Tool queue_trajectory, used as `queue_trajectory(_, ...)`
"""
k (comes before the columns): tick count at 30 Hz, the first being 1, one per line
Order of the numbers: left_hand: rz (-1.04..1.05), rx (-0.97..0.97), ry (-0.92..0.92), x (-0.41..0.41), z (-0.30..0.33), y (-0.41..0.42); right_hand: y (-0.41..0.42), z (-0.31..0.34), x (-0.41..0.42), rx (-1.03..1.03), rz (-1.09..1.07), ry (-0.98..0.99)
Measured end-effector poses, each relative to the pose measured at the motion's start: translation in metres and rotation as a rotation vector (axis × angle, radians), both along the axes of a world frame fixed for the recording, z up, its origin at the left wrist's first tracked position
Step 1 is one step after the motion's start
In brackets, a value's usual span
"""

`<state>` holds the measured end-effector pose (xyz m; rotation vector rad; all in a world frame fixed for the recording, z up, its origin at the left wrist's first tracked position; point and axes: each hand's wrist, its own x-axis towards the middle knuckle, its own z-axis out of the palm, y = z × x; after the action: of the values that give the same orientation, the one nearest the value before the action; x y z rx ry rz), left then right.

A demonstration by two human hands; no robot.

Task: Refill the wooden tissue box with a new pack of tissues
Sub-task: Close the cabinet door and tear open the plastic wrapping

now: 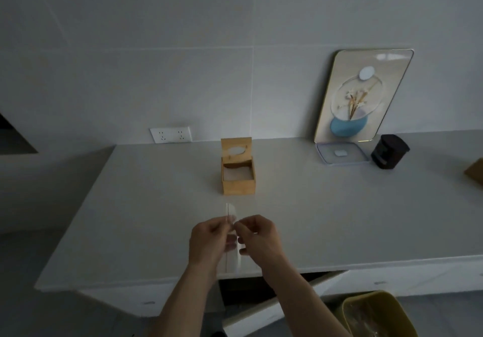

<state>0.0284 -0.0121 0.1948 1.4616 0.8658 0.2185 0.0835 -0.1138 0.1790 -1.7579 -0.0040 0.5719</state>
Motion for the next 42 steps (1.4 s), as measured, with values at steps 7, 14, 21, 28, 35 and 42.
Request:
queue_trajectory(7, -0.038, -0.120, -0.058, 0.058, 0.015, 0.069, 0.062, 0.021, 0.060, 0.032, -0.036, 0.035)
queue_trajectory(14, -0.057, -0.109, -0.034, 0.088, 0.014, 0.109, 0.096, 0.025, 0.090, 0.067, -0.069, 0.103)
queue_trajectory(21, -0.097, -0.044, 0.035, 0.117, 0.017, 0.130, 0.115, 0.031, 0.120, 0.045, 0.038, 0.210)
queue_trajectory(28, -0.131, -0.019, 0.107, 0.129, 0.025, 0.134, 0.096, 0.036, 0.159, -0.110, 0.133, 0.155)
queue_trajectory(35, -0.110, 0.648, 0.234, 0.142, 0.042, 0.127, 0.080, 0.039, 0.184, -0.667, 0.388, -0.530)
queue_trajectory(42, -0.168, 0.416, 0.373, 0.161, 0.052, 0.113, 0.086, 0.046, 0.194, -0.425, 0.326, -0.454)
